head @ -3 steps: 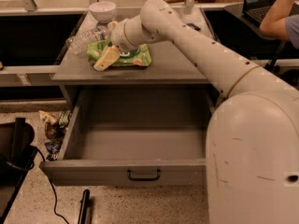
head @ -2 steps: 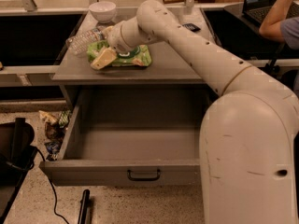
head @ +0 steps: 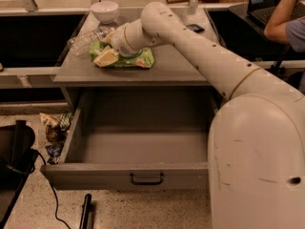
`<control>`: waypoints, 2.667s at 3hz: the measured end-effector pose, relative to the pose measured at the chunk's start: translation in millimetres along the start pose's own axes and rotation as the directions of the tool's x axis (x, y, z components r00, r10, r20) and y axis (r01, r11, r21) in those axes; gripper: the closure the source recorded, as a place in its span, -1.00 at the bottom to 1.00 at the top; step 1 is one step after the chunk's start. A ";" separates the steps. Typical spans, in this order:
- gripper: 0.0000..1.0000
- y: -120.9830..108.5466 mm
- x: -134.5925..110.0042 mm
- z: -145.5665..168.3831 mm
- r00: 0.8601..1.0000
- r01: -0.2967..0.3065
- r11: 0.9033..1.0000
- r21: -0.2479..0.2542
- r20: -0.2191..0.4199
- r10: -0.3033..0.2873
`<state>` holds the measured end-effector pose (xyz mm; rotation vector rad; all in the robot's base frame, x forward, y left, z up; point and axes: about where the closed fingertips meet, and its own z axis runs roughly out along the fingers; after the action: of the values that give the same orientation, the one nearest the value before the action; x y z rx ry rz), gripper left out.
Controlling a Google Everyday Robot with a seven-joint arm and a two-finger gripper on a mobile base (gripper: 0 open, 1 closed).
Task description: Place green rice chip bag into top drawer
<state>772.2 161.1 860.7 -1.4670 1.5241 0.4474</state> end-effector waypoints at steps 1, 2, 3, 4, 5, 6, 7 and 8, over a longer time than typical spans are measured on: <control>0.78 1.7 -11.7 -33.9 0.999 -0.002 0.998 0.056 0.048 -0.001; 1.00 2.8 -13.5 -110.2 0.995 -0.011 0.986 0.165 0.101 -0.005; 1.00 3.1 -14.1 -109.5 0.995 -0.011 0.987 0.163 0.101 -0.006; 1.00 12.8 -25.4 -114.4 0.993 0.014 0.990 0.137 0.116 -0.030; 1.00 54.4 -50.6 -140.5 0.989 0.036 0.997 0.067 0.142 -0.045; 1.00 104.5 -66.5 -179.5 0.995 0.039 0.999 0.012 0.095 -0.040; 1.00 104.6 -66.5 -179.5 0.995 0.038 0.999 0.012 0.095 -0.039; 1.00 134.7 -57.2 -180.1 0.998 0.000 1.000 -0.016 0.057 0.001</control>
Offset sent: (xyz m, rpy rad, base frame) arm -0.0836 -0.1301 0.1172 0.1984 -0.2088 -0.1572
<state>573.6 80.6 949.8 -1.4547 1.4793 0.4987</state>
